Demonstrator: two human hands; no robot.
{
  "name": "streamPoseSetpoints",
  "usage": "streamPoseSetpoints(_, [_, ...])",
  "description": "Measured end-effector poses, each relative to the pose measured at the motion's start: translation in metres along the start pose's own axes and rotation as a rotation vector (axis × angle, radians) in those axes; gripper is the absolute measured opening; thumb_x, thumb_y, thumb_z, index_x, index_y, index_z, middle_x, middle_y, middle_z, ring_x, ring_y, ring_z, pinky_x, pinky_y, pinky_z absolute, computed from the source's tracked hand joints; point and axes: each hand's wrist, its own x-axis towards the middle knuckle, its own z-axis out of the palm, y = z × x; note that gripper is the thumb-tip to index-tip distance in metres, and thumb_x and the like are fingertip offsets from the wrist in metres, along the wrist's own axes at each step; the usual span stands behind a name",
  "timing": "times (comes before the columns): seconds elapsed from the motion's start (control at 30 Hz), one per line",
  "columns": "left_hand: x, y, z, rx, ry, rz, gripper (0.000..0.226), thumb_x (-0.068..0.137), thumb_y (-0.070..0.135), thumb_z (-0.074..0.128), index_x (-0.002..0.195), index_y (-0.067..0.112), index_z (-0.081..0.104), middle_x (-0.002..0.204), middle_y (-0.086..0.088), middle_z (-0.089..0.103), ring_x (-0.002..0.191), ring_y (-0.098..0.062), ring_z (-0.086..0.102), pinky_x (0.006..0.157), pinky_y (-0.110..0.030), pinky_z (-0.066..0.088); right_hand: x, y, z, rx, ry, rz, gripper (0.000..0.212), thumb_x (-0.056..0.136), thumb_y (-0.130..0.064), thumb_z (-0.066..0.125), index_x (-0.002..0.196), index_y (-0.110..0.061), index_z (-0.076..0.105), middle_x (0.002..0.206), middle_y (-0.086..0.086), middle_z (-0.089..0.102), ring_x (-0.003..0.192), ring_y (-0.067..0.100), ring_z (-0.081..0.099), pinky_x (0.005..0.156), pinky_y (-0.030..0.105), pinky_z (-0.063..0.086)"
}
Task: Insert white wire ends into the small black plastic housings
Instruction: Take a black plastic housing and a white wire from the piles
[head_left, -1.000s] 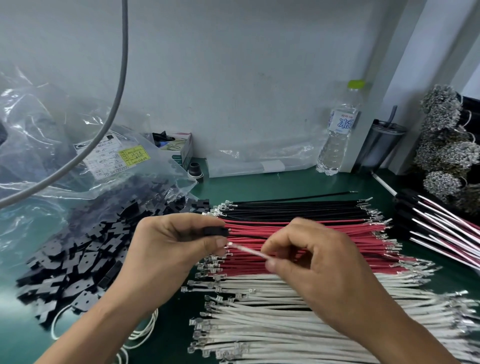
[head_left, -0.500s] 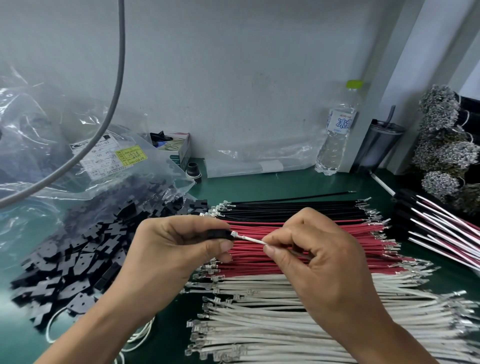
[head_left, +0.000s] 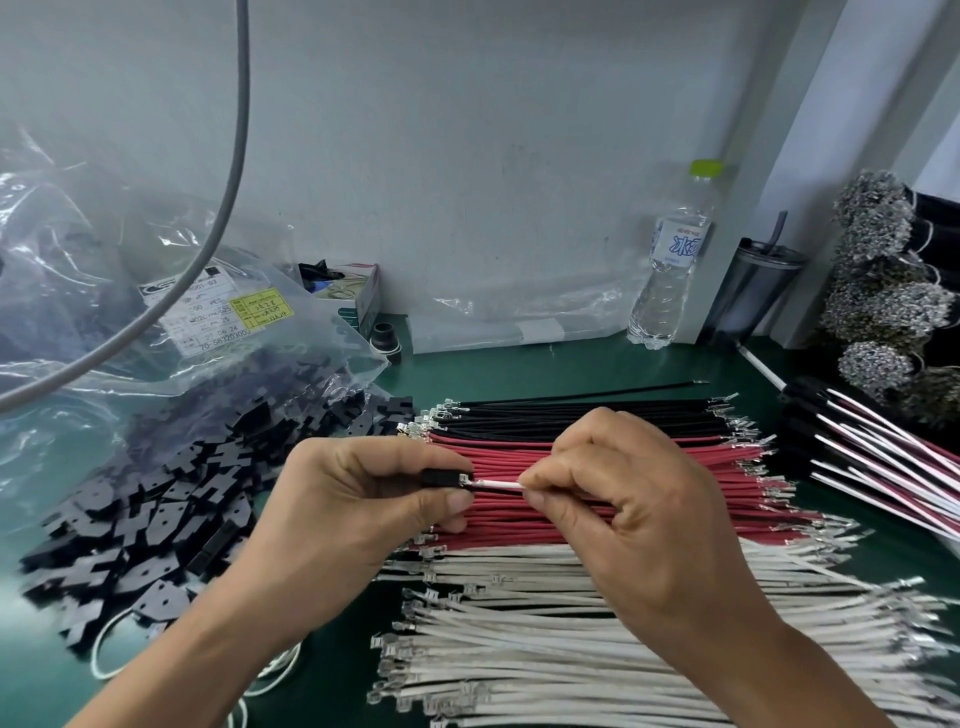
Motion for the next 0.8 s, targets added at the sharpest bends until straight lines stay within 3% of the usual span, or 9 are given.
streamPoseSetpoints(0.2, [0.0, -0.002, -0.004, 0.08, 0.001, 0.045, 0.024, 0.069, 0.013, 0.084, 0.091, 0.023, 0.084, 0.079, -0.013, 0.079, 0.069, -0.027, 0.077, 0.066, -0.024, 0.061, -0.006, 0.004, 0.01, 0.277, -0.049, 0.228, 0.014, 0.084, -0.012, 0.08, 0.083, -0.025, 0.076, 0.084, -0.012, 0.063, 0.083, 0.012, 0.062, 0.068, 0.012, 0.043])
streamPoseSetpoints(0.37, [-0.001, -0.004, -0.003, 0.296, 0.023, 0.147, 0.019, 0.07, 0.02, 0.084, 0.087, 0.029, 0.084, 0.078, -0.005, 0.078, 0.066, -0.019, 0.074, 0.064, -0.027, 0.062, -0.003, -0.003, 0.01, -0.145, -0.007, -0.068, 0.008, 0.09, -0.02, 0.067, 0.089, -0.016, 0.074, 0.088, -0.011, 0.057, 0.08, 0.008, 0.056, 0.067, 0.022, 0.048])
streamPoseSetpoints(0.5, [-0.001, -0.004, -0.002, 0.05, 0.008, 0.032, 0.025, 0.064, 0.016, 0.086, 0.089, 0.019, 0.084, 0.079, -0.014, 0.078, 0.067, -0.028, 0.076, 0.064, -0.026, 0.062, -0.004, -0.002, 0.011, 0.06, -0.02, 0.083, 0.008, 0.089, -0.022, 0.068, 0.088, -0.019, 0.075, 0.086, -0.014, 0.059, 0.082, 0.007, 0.059, 0.07, 0.014, 0.042])
streamPoseSetpoints(0.8, [-0.001, -0.002, 0.004, 0.099, 0.028, 0.066, 0.023, 0.067, 0.012, 0.085, 0.087, 0.023, 0.084, 0.076, -0.012, 0.078, 0.066, -0.028, 0.076, 0.063, -0.025, 0.062, -0.005, -0.002, 0.011, 0.113, -0.043, 0.101, 0.01, 0.088, -0.028, 0.069, 0.088, -0.021, 0.076, 0.086, -0.017, 0.06, 0.083, 0.003, 0.06, 0.071, 0.009, 0.041])
